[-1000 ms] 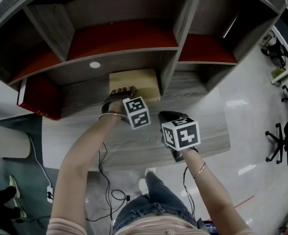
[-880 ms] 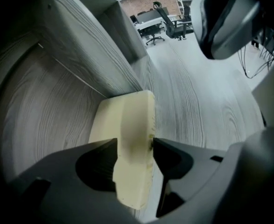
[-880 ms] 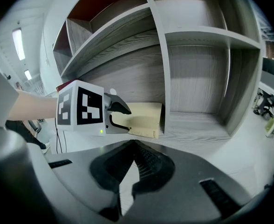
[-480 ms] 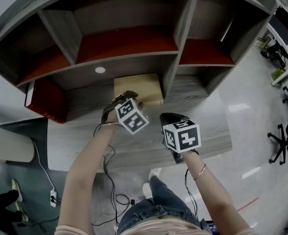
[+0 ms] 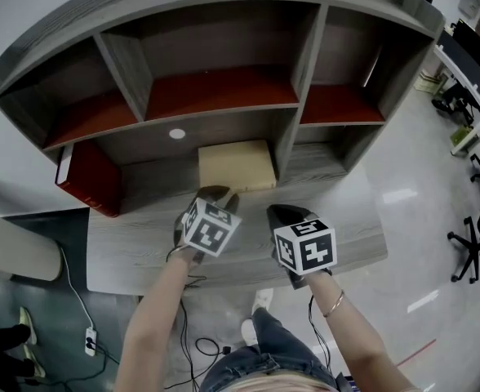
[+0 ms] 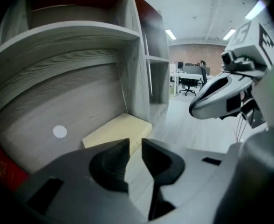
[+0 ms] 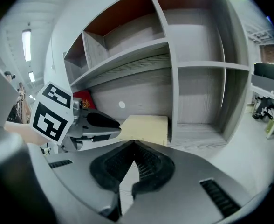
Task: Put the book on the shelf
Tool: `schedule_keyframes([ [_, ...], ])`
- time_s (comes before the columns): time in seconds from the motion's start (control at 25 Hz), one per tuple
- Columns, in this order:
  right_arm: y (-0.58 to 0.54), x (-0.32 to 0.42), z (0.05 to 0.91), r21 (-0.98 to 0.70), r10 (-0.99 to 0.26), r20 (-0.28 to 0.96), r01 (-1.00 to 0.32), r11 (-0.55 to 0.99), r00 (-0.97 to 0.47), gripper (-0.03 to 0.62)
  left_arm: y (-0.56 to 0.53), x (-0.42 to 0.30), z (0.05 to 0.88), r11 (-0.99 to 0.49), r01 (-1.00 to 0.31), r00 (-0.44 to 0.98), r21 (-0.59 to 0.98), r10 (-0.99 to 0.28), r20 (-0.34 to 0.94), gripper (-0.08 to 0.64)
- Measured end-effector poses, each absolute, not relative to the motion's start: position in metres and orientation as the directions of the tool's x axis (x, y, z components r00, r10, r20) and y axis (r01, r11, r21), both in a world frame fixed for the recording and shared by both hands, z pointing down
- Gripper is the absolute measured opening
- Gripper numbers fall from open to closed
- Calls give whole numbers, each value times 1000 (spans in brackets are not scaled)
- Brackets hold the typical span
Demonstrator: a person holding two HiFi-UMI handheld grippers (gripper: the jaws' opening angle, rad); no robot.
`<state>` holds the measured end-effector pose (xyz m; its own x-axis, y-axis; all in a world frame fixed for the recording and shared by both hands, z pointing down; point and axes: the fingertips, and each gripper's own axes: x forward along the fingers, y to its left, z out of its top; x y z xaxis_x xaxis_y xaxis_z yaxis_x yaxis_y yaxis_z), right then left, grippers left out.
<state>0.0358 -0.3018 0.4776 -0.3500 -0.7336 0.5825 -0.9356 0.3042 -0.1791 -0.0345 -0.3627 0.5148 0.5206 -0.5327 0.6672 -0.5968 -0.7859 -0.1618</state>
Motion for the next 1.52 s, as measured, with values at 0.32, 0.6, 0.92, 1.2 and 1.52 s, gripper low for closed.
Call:
schedule_keyframes([
  [0.32,-284,26,468,-177,-751,554,-933,315,-359,9,-330,-60,490,-729,-682,564,-58,-574,594,77],
  [0.6,-265,16,458,-205,-788,486,-925,318,-379,9,-303,-73,476,-678,-735,575,7,-619,535,67],
  [0.92,-248,2,445,-231,-800,421,-904,360,-427,8,-276,-85,458,-629,-776,574,52,-668,473,67],
  [1.2,-229,-10,441,-216,-811,385,-897,385,-440,8,-242,-103,452,-589,-796,584,138,-687,433,66],
  [1.52,-212,-17,427,-199,-826,351,-898,394,-440,8,-216,-117,445,-561,-807,581,181,-706,405,66],
])
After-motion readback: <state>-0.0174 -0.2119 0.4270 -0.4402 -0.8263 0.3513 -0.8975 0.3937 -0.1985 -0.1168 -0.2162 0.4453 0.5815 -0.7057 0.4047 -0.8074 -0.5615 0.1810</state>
